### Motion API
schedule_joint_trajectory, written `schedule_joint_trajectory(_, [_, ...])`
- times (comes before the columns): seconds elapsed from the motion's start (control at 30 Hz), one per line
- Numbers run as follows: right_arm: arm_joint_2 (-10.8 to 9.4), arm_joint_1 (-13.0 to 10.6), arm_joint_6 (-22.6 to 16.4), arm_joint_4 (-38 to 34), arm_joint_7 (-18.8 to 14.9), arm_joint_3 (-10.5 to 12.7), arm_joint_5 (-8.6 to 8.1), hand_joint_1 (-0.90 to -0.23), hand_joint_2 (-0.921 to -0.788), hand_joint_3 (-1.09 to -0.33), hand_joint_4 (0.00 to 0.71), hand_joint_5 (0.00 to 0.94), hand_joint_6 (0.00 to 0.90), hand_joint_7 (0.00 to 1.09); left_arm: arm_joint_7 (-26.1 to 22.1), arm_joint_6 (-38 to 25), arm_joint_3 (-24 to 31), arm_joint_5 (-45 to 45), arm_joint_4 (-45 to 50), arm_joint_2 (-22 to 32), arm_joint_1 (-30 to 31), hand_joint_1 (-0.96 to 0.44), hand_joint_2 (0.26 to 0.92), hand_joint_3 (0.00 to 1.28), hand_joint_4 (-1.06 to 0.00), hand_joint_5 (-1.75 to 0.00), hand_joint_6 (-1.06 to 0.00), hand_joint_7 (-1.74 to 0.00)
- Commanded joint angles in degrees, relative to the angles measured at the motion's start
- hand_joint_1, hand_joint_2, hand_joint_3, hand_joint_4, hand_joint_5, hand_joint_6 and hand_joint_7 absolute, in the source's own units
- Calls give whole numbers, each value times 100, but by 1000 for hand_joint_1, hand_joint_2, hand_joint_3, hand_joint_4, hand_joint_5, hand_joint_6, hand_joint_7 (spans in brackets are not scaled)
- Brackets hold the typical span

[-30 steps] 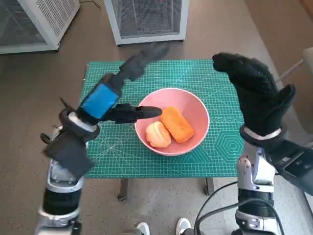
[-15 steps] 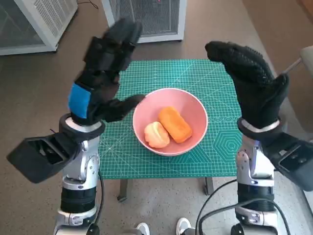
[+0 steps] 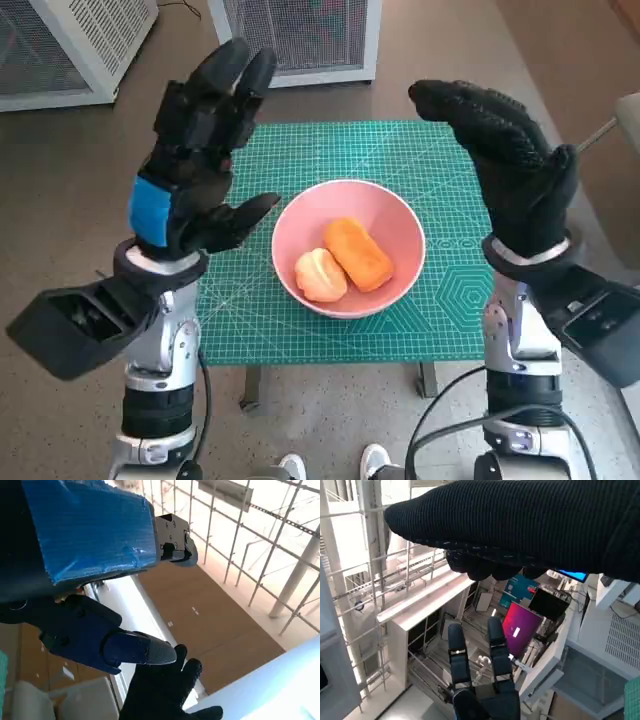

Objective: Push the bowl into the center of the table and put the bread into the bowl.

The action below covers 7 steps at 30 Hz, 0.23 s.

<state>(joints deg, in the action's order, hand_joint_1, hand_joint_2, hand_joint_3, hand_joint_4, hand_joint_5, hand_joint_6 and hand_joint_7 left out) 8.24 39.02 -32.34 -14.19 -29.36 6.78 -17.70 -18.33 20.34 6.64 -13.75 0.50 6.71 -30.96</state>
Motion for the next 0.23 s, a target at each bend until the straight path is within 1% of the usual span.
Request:
schedule_joint_trajectory(0.03, [14,-34,131,-67,36,-54,31,-548,-921,-607,321,1,2,692,68,126,-15,88,-16,16,69,-598,921,258,-248,-28,-86,-451])
schedule_joint_trajectory(0.23, [6,-22,267,-13,84,-97,43,-532,-921,-616,321,1,3,710,138,162,-42,189,-18,26,105,-613,921,263,-241,-20,-88,-445])
